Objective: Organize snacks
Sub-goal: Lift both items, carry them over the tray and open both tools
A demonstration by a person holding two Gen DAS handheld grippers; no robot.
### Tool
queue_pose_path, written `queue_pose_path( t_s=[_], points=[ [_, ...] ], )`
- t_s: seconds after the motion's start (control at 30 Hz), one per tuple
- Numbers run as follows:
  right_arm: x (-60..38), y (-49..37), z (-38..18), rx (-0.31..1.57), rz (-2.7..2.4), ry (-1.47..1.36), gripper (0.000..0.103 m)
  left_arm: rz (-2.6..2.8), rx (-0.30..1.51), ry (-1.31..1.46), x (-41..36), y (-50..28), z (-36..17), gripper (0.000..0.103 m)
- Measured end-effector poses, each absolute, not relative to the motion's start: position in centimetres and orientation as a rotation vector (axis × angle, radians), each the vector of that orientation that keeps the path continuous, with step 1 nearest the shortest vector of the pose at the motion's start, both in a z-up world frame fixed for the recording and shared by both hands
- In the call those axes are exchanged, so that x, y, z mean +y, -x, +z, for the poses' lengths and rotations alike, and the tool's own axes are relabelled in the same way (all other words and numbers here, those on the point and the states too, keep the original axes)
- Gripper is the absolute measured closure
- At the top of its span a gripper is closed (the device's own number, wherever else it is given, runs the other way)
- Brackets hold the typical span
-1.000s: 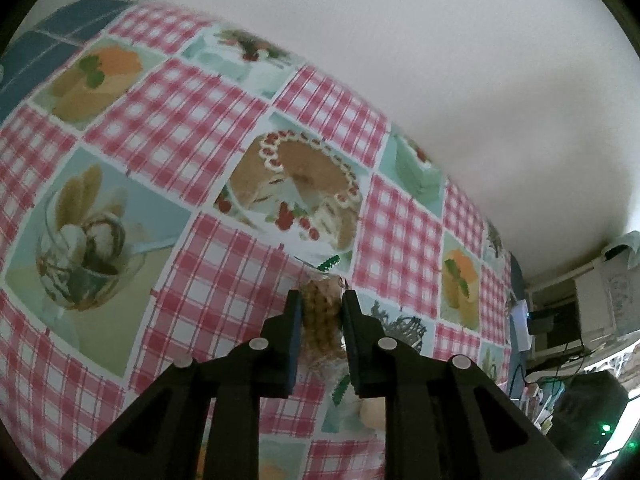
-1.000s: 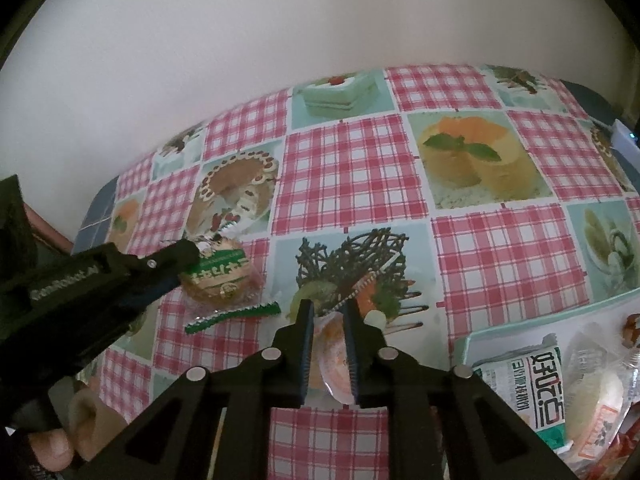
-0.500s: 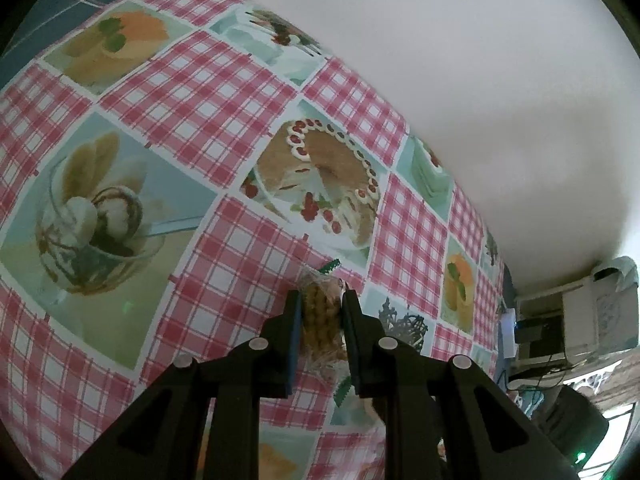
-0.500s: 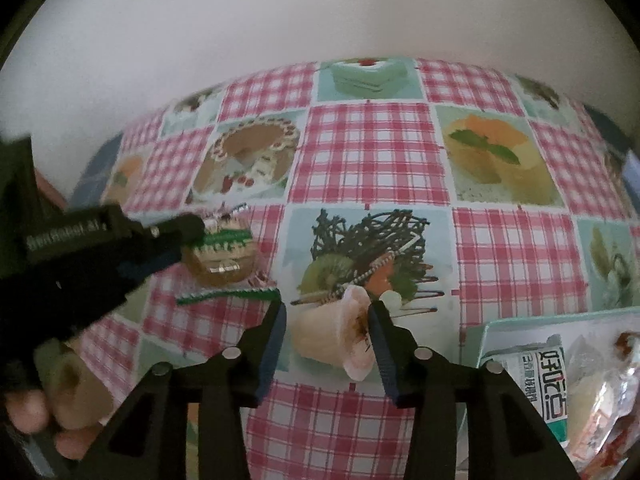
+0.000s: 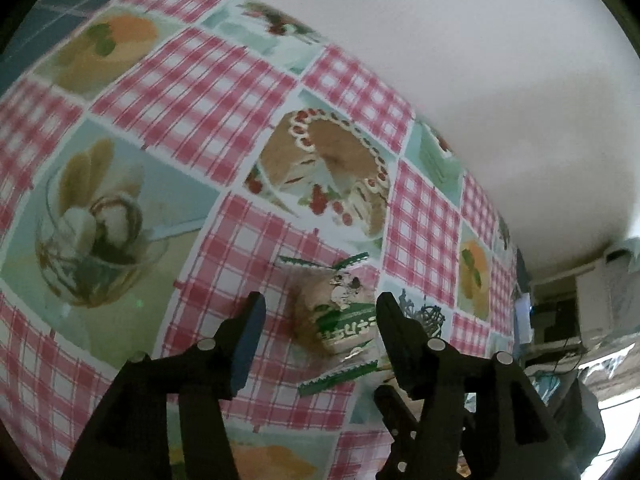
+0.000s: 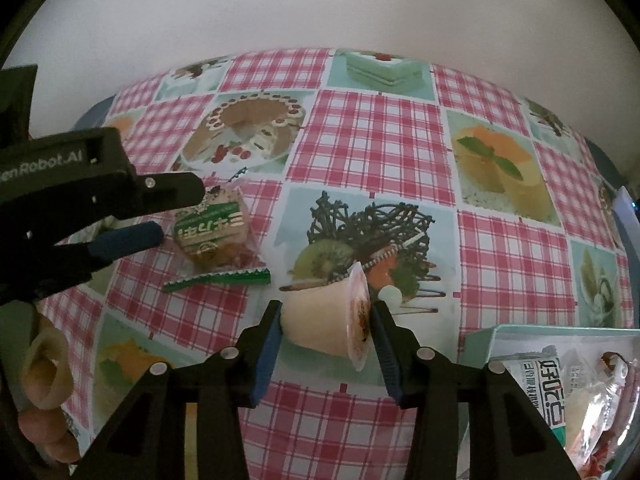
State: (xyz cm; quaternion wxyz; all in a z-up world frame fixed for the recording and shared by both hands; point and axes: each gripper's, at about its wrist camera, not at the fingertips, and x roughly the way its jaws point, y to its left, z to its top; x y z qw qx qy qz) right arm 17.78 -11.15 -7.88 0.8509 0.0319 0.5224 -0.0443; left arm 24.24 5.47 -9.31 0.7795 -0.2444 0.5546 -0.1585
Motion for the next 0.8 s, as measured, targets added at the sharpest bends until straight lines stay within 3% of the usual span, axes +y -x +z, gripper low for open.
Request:
queue_pose_path(
  t_s=[0.07, 0.6, 0.8],
  points=[
    [-11.3, -17.7, -7.8, 1.100, -0.090, -0.072, 0.056, -0.350, 1.195, 0.512, 4.9, -24.3, -9.3, 0.035],
    [-12.7, -17.8, -7.8, 1.093, -0.086, -0.138, 0.056, -0.250, 1.154, 0.066, -1.4, -24.3, -9.2, 0.035],
    [-12.7, -17.6, -7.7, 1.092, -0.097, -0.138, 0.056, -0.174, 1.148, 0.023, -1.1, -24.4, -9.5, 0.036]
  ],
)
